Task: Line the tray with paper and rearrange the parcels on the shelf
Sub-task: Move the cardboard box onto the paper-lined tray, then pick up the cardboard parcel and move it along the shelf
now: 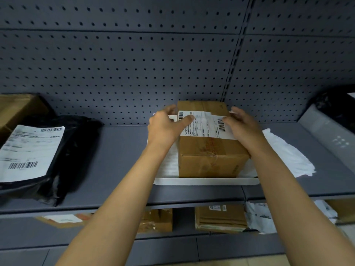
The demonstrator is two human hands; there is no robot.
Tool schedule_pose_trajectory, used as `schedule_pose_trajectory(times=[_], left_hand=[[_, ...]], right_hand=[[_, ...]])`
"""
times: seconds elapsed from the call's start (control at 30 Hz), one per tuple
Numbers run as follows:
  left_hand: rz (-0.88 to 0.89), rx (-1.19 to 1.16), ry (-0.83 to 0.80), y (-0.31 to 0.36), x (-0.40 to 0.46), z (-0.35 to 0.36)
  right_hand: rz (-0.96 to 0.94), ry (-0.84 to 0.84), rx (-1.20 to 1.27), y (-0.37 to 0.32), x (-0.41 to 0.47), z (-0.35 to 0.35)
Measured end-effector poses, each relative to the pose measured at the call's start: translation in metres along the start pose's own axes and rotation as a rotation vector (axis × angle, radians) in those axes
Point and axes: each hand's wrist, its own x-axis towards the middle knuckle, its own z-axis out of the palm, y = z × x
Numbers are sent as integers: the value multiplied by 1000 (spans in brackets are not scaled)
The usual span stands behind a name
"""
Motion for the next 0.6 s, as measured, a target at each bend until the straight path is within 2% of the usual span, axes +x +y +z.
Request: schedule_pose_trajectory(times=[0.17,0.43,0.6], left_hand=[[-3,-106,58,12,0,-32],[50,-123,277,2,-9,-145],[39,-130,364,-32,-13,-217]], right_hand=[[-211,110,-29,-28,-8,-2],[-410,-54,63,-90,-33,83],[-408,-146,98,-114,-63,156]])
